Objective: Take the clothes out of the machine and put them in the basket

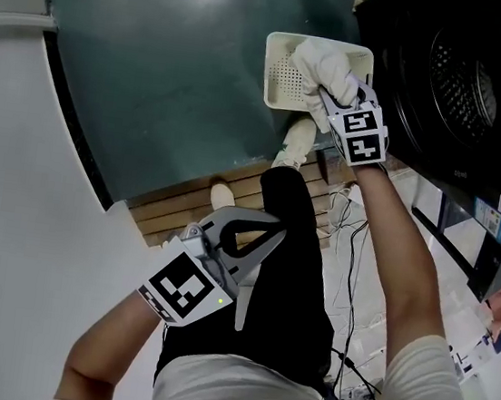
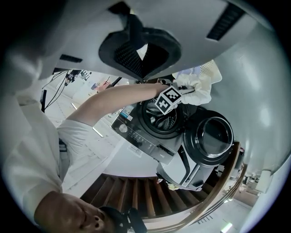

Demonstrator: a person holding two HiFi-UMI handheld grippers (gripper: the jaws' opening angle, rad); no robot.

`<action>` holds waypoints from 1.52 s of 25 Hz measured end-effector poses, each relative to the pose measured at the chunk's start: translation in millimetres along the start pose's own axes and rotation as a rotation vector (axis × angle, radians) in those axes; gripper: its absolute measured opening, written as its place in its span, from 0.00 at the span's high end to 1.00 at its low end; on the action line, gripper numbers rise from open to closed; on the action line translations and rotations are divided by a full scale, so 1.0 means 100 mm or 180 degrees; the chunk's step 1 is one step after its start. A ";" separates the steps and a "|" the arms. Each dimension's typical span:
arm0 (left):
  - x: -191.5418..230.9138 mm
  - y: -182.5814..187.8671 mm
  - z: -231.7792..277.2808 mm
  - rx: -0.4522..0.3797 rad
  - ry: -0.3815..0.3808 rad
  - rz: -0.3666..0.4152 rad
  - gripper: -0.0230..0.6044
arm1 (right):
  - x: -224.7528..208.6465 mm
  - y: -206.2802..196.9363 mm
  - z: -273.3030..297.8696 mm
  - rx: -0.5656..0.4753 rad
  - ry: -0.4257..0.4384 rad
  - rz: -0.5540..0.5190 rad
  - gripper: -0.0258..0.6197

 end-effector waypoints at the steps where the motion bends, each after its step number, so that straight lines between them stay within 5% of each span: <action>1: 0.04 0.00 0.01 0.0003 0.0010 -0.0006 0.97 | -0.01 -0.03 0.09 0.0045 0.0014 -0.0007 0.67; 26: 0.91 -0.07 0.51 -0.0063 0.0114 -0.0379 0.97 | -0.39 -1.00 1.89 0.1160 0.0362 -0.0189 0.67; 38: 1.17 -0.24 0.63 -0.0055 0.0126 -0.0531 0.97 | -0.50 -1.18 2.36 0.1376 0.0329 -0.0070 0.53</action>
Point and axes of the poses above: the fingertips, and each gripper's own axes: z forward along the fingers, x to its left, y out of its top, the point moved 7 cm from there along -z, backward along the fingers, and after that the axes turned 11 degrees about z, right-handed, at the moved point
